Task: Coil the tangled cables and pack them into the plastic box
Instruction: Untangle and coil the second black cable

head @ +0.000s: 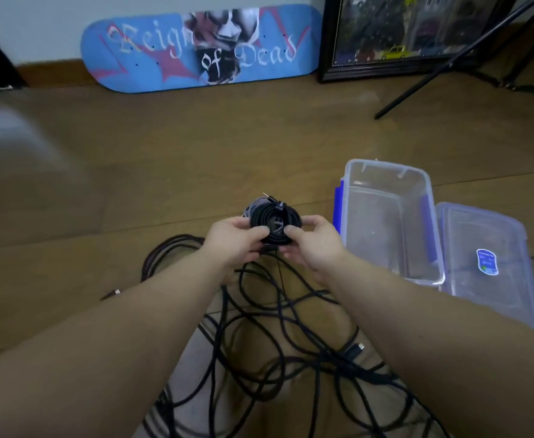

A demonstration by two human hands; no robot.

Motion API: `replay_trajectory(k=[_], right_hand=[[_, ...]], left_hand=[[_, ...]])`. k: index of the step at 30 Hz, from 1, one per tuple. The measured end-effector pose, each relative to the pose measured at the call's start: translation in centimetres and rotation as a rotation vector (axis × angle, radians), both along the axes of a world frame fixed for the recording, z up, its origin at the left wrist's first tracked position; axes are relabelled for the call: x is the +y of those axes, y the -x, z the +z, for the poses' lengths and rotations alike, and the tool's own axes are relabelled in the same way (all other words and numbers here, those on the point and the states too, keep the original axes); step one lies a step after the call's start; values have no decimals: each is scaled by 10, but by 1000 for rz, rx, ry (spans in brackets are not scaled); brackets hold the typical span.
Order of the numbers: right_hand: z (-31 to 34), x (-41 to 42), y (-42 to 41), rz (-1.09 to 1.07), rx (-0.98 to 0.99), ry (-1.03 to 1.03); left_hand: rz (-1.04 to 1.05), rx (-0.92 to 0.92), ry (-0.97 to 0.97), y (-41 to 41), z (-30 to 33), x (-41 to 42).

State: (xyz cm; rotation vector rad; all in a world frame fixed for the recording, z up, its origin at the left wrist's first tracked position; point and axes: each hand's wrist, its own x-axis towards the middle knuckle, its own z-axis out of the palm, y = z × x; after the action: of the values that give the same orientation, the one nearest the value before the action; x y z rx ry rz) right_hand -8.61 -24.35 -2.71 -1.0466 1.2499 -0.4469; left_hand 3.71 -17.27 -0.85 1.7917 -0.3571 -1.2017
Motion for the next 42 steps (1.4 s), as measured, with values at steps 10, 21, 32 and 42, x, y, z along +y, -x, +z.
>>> replay_trajectory(k=[10, 21, 32, 42], right_hand=[[-46, -23, -27, 52, 165, 44], [-61, -23, -24, 15, 214, 119], [-28, -3, 18, 72, 146, 205], [42, 40, 147, 265, 346, 374]], left_hand=[[-29, -367, -95, -27, -49, -42], [-41, -409, -64, -28, -64, -40], [-140, -458, -68, -14, -45, -2], [-453, -548, -92, 44, 9, 72]])
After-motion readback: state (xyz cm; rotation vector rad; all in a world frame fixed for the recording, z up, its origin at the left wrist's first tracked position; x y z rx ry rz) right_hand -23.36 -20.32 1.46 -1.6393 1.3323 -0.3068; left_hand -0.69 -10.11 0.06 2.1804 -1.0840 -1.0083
